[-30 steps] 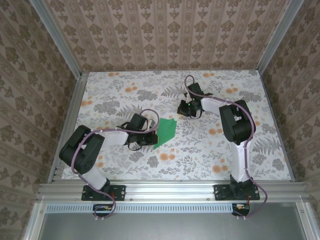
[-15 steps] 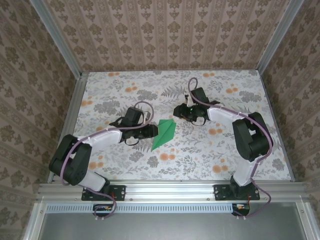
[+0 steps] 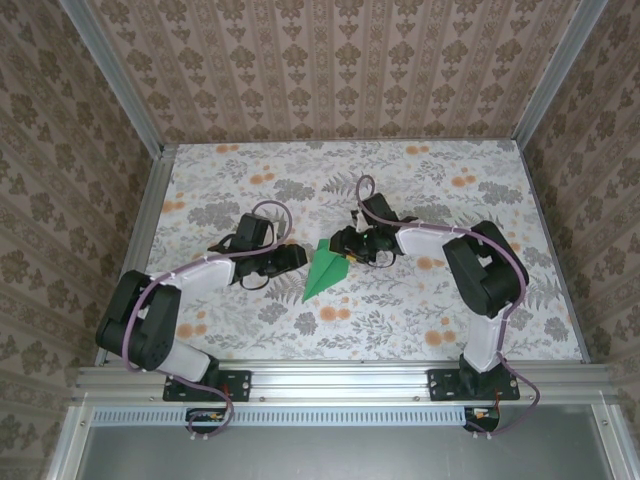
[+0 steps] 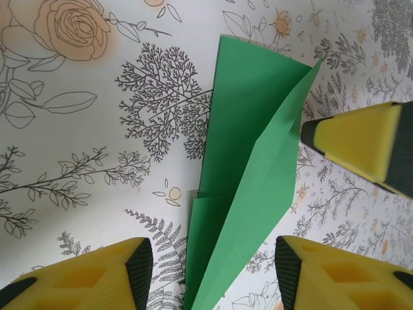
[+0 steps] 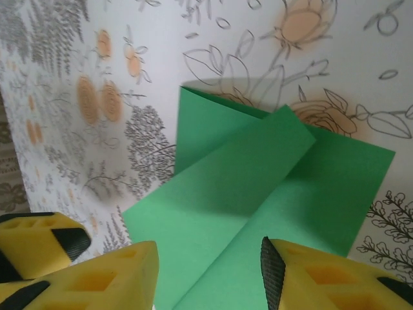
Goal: Fold a paper plane with a square sheet of paper (pick it up from the middle)
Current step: Pick up the paper from the center of the table.
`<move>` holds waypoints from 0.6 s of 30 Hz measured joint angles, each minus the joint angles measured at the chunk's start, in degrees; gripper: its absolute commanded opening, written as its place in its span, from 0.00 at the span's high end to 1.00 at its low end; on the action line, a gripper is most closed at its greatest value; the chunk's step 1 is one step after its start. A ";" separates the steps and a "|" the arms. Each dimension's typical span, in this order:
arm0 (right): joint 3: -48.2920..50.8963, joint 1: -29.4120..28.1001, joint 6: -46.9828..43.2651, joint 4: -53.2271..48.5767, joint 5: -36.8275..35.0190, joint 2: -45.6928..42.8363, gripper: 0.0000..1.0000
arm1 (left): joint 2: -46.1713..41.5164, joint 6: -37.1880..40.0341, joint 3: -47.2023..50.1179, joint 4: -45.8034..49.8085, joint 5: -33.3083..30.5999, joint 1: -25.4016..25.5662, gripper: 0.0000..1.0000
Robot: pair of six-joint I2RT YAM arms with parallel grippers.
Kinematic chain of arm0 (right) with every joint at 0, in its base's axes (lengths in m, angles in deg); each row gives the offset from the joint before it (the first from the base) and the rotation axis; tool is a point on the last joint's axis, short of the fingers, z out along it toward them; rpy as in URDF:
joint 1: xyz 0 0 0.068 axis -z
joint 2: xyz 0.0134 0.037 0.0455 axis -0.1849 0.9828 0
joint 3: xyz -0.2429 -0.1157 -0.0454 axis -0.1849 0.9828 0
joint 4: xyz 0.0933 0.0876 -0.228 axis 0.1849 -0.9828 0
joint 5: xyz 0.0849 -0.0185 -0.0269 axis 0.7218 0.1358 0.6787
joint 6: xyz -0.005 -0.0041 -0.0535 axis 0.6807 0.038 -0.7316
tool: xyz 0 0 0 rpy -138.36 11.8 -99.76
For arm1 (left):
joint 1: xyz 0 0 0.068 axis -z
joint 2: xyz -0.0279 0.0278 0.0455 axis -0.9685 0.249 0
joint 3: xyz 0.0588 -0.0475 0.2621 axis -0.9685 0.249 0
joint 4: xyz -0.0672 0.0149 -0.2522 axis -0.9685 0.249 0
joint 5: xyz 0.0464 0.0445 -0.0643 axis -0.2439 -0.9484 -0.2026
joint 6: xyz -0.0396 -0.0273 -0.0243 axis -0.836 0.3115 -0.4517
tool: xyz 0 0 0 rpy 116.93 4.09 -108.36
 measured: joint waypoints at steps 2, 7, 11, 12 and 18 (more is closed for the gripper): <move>-0.39 -0.17 0.22 -0.66 -0.28 0.50 0.52 | 0.07 -0.24 0.15 -0.07 0.17 -0.24 0.42; -1.97 -0.59 0.85 -0.63 -0.48 1.70 0.54 | 0.42 -0.59 0.22 -0.46 0.39 -0.48 0.40; -2.95 -0.94 1.55 -0.17 -0.39 3.41 0.57 | 0.76 -0.94 0.61 -1.05 0.44 -0.74 0.38; -2.99 -1.05 1.60 0.04 -0.35 3.78 0.58 | 0.87 -1.07 0.83 -1.18 0.79 -1.01 0.38; -2.97 -1.62 2.19 3.10 1.84 4.50 0.69 | 0.92 -1.99 2.03 -2.73 2.69 -3.76 0.32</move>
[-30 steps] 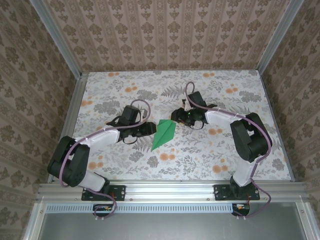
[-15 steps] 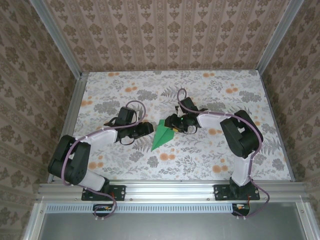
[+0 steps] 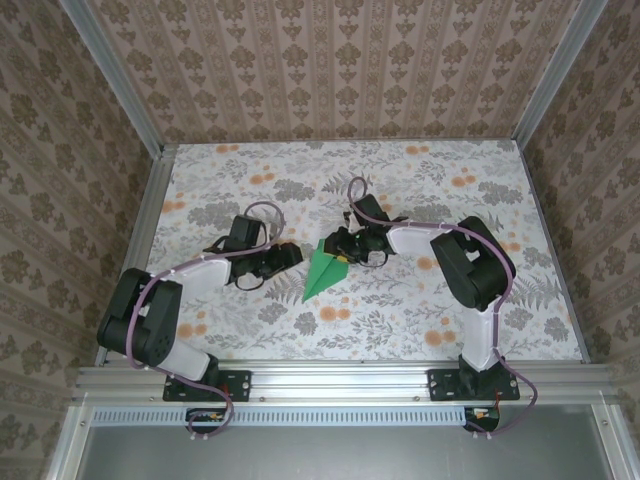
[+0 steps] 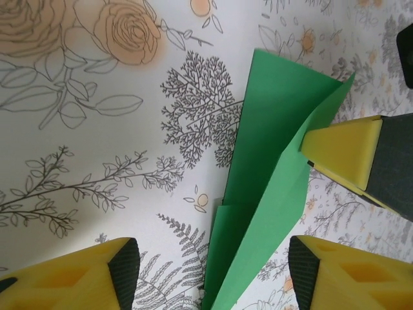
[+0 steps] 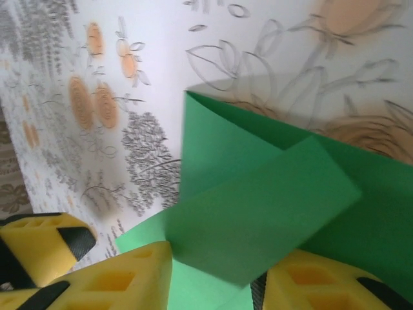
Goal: Fold a paper plane with a square sheet of paper (pick it up from the middle)
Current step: Pick up the paper from the center of the table.
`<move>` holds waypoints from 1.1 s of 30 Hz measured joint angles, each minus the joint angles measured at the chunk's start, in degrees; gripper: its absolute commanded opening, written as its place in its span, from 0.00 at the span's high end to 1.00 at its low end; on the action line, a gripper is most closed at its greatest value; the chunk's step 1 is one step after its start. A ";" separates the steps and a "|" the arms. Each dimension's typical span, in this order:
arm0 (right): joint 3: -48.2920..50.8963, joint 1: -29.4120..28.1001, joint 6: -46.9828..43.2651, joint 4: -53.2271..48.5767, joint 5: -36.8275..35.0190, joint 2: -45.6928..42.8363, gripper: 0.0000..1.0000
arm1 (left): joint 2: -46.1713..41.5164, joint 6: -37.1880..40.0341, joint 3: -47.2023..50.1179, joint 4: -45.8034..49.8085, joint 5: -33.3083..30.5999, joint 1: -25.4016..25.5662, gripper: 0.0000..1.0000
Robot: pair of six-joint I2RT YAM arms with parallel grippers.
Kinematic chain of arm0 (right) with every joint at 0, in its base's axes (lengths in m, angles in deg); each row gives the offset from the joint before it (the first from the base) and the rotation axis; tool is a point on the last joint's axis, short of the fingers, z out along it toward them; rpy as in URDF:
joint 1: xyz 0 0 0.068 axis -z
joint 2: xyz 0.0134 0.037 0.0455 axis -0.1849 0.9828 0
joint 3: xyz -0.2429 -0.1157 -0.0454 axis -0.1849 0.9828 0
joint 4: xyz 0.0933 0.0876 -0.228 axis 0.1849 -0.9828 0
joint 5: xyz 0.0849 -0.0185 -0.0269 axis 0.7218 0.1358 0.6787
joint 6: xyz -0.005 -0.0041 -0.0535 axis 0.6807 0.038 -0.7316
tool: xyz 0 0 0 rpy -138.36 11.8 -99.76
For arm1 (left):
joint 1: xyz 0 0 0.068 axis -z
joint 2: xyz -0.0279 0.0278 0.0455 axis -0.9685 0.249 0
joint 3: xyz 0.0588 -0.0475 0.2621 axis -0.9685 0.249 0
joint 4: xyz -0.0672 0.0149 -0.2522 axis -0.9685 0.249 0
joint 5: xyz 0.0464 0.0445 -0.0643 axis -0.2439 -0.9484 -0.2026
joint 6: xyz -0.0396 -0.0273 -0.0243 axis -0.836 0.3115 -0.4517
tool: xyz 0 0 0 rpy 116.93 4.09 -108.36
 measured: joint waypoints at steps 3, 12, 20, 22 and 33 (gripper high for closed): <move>0.35 0.00 0.83 3.28 1.27 0.02 0.83 | 0.07 -0.39 0.57 -1.20 1.77 -1.07 0.30; 3.76 0.15 2.89 13.22 5.03 -0.61 0.91 | -0.83 -0.94 3.80 -4.96 8.79 -6.01 0.13; 4.24 2.47 7.04 21.59 12.59 -7.32 0.92 | -6.54 -1.31 4.26 -8.72 16.92 -9.31 0.00; 4.22 3.23 8.59 23.85 14.47 -8.87 0.91 | -8.79 -1.75 4.24 -9.62 18.56 -9.29 0.00; 3.08 4.22 18.10 32.54 22.03 -10.56 0.90 | -12.11 -7.10 1.42 -17.11 25.42 -7.63 0.05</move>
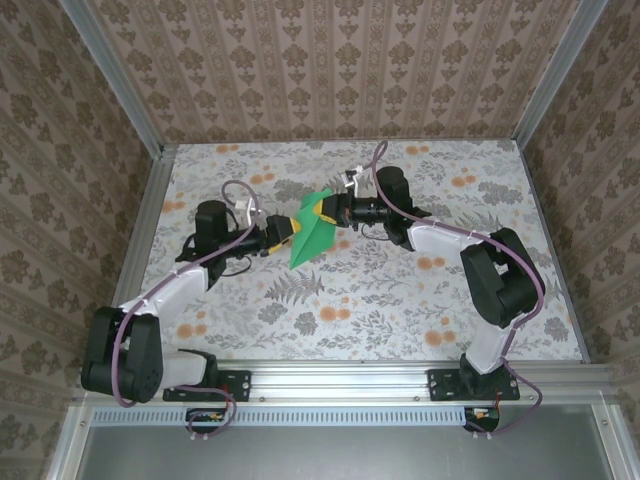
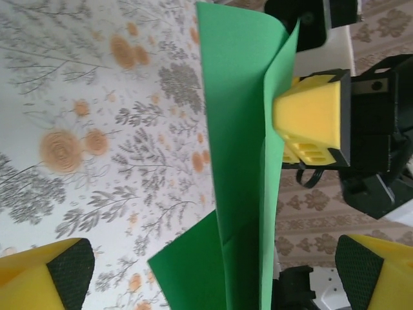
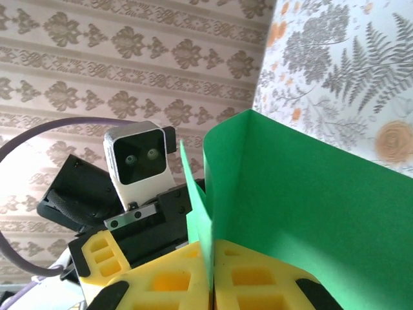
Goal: Fold a paper plane with a square sheet of paper (pick it up from the middle)
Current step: Pick up the paper from the center of the table, then turn over the paper at the center of the table.
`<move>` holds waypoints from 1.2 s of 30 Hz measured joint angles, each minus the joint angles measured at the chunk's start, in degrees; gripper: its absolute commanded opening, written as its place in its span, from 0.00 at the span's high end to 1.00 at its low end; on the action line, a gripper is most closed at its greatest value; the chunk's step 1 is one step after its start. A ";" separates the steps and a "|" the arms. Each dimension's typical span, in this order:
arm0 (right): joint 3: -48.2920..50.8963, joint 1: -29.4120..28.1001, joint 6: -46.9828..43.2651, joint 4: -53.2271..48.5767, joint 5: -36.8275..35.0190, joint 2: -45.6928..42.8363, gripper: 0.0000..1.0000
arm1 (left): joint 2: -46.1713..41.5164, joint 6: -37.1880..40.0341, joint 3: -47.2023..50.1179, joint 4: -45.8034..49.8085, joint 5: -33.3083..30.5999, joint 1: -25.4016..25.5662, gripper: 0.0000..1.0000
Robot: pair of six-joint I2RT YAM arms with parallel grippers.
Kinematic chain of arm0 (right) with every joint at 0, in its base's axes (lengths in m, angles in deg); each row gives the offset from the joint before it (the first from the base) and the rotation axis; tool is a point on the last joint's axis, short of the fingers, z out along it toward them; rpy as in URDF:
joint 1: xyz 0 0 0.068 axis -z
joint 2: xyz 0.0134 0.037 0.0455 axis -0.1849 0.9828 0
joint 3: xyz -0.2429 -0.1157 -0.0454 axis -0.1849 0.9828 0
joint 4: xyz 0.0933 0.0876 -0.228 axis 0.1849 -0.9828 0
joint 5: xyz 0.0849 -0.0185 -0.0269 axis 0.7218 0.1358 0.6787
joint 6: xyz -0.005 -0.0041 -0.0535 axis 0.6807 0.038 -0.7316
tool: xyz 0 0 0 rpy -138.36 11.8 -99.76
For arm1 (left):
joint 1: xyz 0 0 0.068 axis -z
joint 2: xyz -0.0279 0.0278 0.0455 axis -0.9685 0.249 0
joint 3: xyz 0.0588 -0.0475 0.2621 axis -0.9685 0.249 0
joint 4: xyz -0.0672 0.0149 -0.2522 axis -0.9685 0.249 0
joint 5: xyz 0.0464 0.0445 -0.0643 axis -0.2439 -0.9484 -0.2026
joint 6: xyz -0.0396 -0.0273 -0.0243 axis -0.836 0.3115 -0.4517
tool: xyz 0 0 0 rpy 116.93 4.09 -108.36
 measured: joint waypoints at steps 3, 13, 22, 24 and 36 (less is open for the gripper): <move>0.02 -0.07 2.38 2.32 1.07 0.00 0.90 | 0.02 -2.56 -0.09 -2.91 0.70 1.40 0.15; 0.20 -0.07 5.29 4.66 2.45 -0.83 0.89 | 0.02 -8.22 -1.18 -8.17 -0.02 3.34 0.49; 0.39 -0.07 5.51 5.62 2.78 -1.03 0.87 | -1.11 -11.32 -1.18 -10.21 -2.40 3.39 0.74; 0.52 -0.07 5.51 5.64 2.84 -1.03 0.85 | -1.44 -11.69 -1.16 -10.60 -2.71 3.41 0.78; 4.09 2.69 0.46 -0.87 0.76 -7.08 0.47 | -3.39 -8.37 -1.27 -5.20 -5.49 3.41 0.90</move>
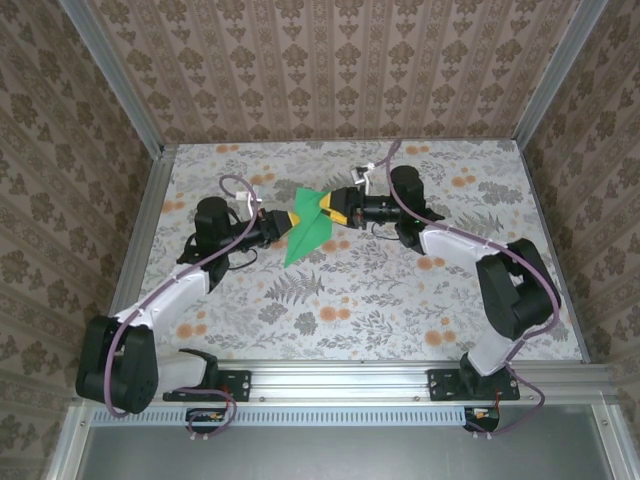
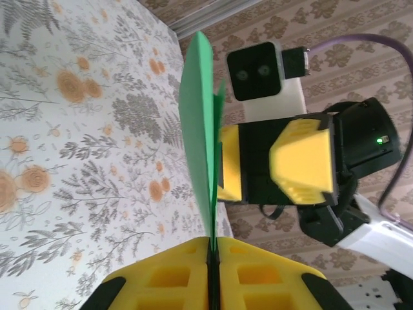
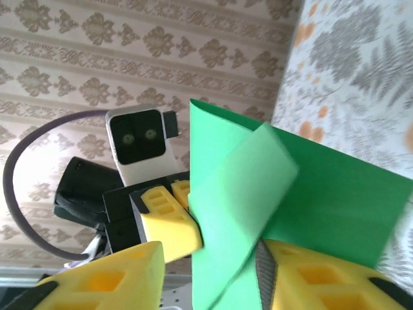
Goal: Fold a paper plane with a square sheet of paper (pick it up from the middle)
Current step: Turn over the paper at the center of the table.
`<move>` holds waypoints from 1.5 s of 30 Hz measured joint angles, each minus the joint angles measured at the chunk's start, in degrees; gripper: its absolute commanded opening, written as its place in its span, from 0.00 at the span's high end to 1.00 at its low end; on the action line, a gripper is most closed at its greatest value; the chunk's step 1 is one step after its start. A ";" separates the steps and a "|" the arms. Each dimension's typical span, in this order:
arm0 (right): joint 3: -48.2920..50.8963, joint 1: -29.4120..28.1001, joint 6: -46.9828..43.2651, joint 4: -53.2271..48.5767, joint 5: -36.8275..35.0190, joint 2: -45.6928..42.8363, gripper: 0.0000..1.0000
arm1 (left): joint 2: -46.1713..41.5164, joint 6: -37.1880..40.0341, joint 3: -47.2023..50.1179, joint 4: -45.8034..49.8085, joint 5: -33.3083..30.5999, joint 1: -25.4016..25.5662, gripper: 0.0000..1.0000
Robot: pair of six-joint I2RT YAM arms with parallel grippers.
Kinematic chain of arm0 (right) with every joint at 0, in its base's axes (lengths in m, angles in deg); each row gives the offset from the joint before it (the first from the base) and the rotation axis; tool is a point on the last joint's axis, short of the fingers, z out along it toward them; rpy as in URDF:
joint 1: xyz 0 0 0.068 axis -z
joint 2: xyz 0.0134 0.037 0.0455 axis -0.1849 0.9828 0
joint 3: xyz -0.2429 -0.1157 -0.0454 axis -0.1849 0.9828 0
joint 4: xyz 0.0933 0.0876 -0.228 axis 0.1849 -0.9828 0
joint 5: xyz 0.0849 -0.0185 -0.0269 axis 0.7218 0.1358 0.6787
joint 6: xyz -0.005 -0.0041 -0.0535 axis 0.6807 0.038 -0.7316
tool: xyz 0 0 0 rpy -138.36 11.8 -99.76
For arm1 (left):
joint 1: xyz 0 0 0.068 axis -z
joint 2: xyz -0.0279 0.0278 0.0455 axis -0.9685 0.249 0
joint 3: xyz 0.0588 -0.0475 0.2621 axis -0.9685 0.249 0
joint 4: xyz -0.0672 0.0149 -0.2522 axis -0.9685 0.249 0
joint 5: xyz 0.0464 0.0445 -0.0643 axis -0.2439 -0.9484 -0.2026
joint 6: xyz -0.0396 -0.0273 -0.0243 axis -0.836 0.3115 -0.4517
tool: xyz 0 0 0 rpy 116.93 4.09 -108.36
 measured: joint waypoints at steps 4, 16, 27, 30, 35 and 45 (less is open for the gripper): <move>0.46 1.81 -10.10 -15.17 -8.46 -6.29 0.34 | -1.95 6.91 -2.73 11.87 -4.07 0.31 0.92; 1.22 1.75 -32.76 -42.64 -37.99 -18.27 0.21 | 1.86 29.11 -24.35 52.57 -39.63 9.75 0.94; 6.27 1.75 -39.21 -44.96 -52.46 -27.08 0.13 | 21.27 34.03 -40.00 74.58 -75.63 23.17 0.95; 8.39 1.75 -39.74 -44.76 -54.14 -28.55 0.07 | 27.89 34.18 -43.78 77.02 -80.08 25.35 0.95; 11.37 1.75 -40.24 -44.24 -56.15 -30.27 0.01 | 37.68 34.27 -47.98 78.53 -83.87 27.82 0.95; 14.27 1.75 -39.71 -43.58 -60.39 -32.79 0.01 | 48.22 34.38 -53.46 78.82 -81.09 29.70 0.73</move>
